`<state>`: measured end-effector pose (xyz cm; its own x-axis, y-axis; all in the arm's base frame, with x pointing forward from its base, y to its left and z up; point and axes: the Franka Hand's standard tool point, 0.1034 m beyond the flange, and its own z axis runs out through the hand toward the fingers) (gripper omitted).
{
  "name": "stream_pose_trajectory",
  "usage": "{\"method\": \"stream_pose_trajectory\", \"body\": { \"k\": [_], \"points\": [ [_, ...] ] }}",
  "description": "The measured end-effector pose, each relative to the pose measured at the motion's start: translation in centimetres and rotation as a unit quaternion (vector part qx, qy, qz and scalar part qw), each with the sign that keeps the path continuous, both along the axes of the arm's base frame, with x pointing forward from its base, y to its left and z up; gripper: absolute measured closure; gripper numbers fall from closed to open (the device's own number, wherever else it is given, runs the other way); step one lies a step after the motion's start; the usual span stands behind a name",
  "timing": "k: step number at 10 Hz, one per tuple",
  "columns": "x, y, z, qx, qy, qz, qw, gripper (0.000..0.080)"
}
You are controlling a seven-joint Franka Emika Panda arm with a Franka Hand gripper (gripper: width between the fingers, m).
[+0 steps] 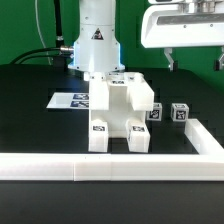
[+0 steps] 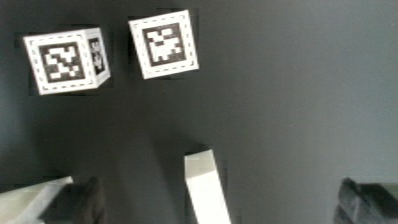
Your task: Assemble chair
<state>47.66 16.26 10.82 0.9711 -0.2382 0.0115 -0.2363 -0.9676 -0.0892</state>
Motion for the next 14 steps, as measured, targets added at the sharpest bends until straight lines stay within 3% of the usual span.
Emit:
{"method": "stream_pose_trajectory", "body": {
  "k": [3,8,10,14],
  "points": [
    [-0.9,0.9,-3.1,-0.019,0.017,0.061,0.998,0.0151],
    [-1.0,0.7,-3.9,-0.019,0.008,0.072,0.997,0.0151],
    [-1.5,1.1,-5.9,-0.023,0.014,0.078,0.997,0.0151],
    [-1.3,1.3,-7.5,-0.024,0.013,0.088,0.996,0.0151]
  ]
}}
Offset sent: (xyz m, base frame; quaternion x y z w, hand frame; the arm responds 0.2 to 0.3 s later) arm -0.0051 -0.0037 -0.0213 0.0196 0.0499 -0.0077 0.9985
